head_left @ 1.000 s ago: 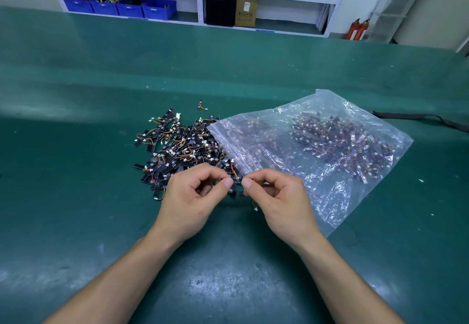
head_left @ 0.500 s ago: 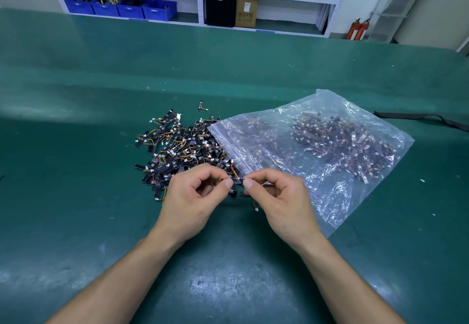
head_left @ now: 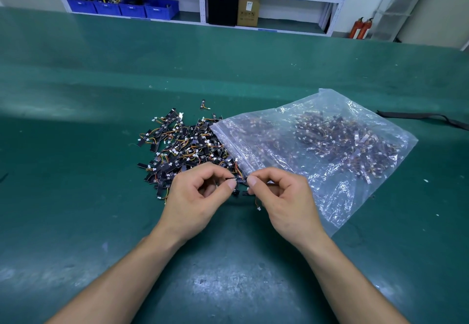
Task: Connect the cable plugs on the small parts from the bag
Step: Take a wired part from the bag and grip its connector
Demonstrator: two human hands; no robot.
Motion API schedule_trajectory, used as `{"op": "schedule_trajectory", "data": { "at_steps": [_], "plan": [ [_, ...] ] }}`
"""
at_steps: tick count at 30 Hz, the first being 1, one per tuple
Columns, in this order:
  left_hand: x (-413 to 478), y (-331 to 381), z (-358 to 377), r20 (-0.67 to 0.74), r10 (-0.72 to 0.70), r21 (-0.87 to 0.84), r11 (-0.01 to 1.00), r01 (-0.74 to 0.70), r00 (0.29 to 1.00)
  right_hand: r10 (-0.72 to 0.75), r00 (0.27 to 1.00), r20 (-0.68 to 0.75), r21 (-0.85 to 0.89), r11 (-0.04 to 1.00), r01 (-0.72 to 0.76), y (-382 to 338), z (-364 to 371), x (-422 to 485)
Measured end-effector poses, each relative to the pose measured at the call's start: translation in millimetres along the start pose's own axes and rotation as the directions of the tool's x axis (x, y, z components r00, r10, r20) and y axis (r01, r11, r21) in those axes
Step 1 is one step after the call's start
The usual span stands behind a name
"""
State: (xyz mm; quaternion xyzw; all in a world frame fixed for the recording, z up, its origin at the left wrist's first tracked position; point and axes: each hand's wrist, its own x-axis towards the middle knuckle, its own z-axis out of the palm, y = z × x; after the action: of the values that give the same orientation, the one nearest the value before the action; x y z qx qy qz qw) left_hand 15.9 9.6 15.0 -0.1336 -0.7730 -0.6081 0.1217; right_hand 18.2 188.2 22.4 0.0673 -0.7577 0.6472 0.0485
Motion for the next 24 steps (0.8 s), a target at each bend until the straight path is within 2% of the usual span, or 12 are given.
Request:
{"op": "schedule_trajectory", "data": {
  "at_steps": [24],
  "plan": [
    [1.2, -2.3, -0.9, 0.006, 0.040, 0.049, 0.998, -0.041, 0.999, -0.061, 0.998, 0.016, -0.101, 0.993, 0.062, -1.8, -0.9, -1.7]
  ]
}}
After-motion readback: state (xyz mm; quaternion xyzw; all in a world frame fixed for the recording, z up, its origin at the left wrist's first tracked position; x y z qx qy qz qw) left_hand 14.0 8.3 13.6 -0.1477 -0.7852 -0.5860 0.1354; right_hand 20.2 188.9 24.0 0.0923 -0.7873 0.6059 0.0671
